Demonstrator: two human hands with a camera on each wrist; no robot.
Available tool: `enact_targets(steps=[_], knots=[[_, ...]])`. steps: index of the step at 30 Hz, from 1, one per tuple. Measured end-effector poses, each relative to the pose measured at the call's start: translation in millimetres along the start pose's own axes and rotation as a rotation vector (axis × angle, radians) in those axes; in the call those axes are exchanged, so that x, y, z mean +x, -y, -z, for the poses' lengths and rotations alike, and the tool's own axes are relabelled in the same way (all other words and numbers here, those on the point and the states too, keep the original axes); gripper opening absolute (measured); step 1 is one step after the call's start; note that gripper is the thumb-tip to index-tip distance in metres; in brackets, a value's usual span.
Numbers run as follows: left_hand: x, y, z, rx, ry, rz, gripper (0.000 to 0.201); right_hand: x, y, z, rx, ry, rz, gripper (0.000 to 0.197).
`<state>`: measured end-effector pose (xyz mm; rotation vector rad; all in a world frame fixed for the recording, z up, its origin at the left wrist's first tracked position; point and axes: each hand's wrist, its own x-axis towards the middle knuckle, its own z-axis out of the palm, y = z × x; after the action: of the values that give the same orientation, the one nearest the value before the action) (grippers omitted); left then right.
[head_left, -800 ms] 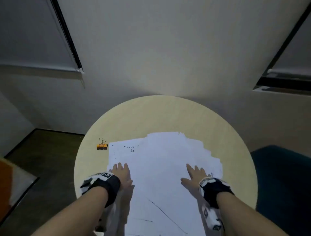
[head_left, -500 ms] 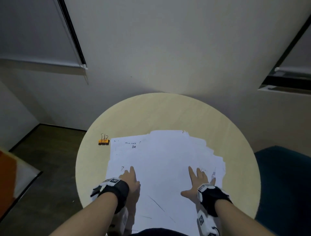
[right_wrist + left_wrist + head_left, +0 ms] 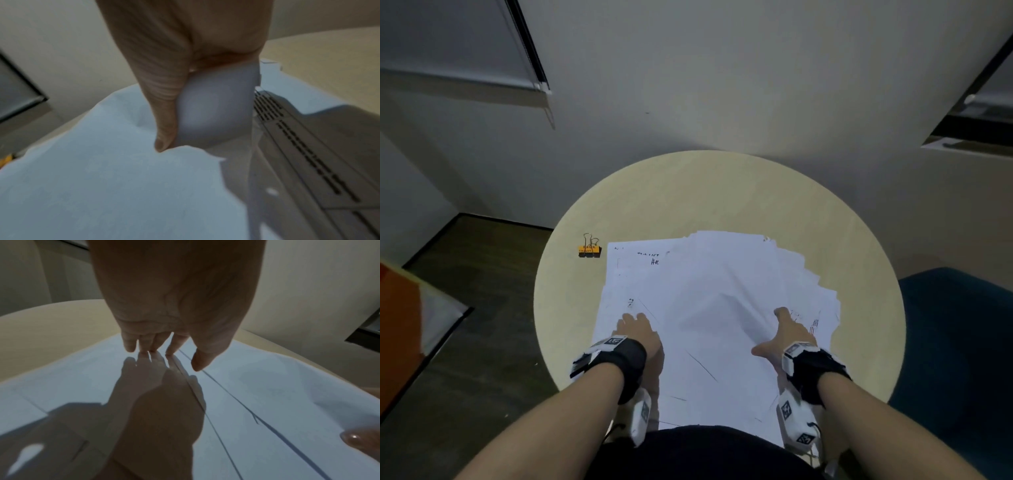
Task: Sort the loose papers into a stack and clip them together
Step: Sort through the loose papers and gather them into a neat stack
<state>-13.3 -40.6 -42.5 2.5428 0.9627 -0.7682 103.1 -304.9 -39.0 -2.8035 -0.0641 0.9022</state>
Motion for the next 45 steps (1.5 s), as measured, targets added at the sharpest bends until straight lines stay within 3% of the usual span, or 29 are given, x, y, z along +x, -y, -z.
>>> enact_targets(steps=[4,8,10,12,15,17,20,23,27,29,32,35,38,40,41,43,45], knots=[[4,-2,8,-0.048,0.045,-0.148,0.034,6,-14,11,0.215,-0.033,-0.107,0.087],[3,-2,21,-0.147,0.003,-0.232,0.023,4,-24,15,0.147,-0.093,-0.215,0.113],[2,1,22,-0.188,-0.013,-0.220,0.029,1,-22,10,0.052,-0.088,-0.177,0.131],[-3,3,23,-0.191,-0.020,-0.221,0.031,-3,-20,5,-0.001,-0.049,-0.139,0.136],[-9,7,19,-0.115,-0.002,-0.248,0.033,-7,-14,4,-0.063,-0.028,-0.115,0.127],[-12,11,14,-0.076,0.031,-0.259,0.033,-7,-14,5,0.064,-0.056,-0.096,0.121],[-12,15,10,-0.019,0.059,-0.279,0.032,-10,-24,8,0.419,-0.127,-0.074,0.086],[-7,17,13,-0.002,0.077,-0.284,0.033,-11,-36,18,0.385,-0.213,-0.090,0.054],[3,5,23,-0.020,0.045,-0.272,0.034,-6,-46,33,0.336,-0.138,-0.191,0.058],[6,-4,28,0.006,0.020,-0.282,0.035,0,-48,40,0.316,-0.183,-0.255,0.055],[8,-12,30,0.023,0.000,-0.302,0.035,7,-48,44,0.298,-0.313,-0.286,0.044],[11,-16,26,-0.001,0.032,-0.307,0.033,11,-38,46,0.386,-0.298,-0.203,0.016],[13,-18,26,-0.016,0.027,-0.317,0.028,18,-33,38,0.530,-0.201,-0.120,0.042],[15,-18,30,-0.031,0.020,-0.303,0.030,20,-28,33,0.451,-0.110,-0.092,0.023],[16,-19,32,-0.051,0.019,-0.289,0.031,21,-26,31,0.436,-0.096,-0.091,0.033],[15,-21,39,-0.118,0.008,-0.264,0.027,24,-22,33,0.436,-0.144,-0.073,0.057],[13,-27,46,-0.197,0.024,-0.257,0.028,22,-17,41,0.439,-0.236,-0.061,0.053]])
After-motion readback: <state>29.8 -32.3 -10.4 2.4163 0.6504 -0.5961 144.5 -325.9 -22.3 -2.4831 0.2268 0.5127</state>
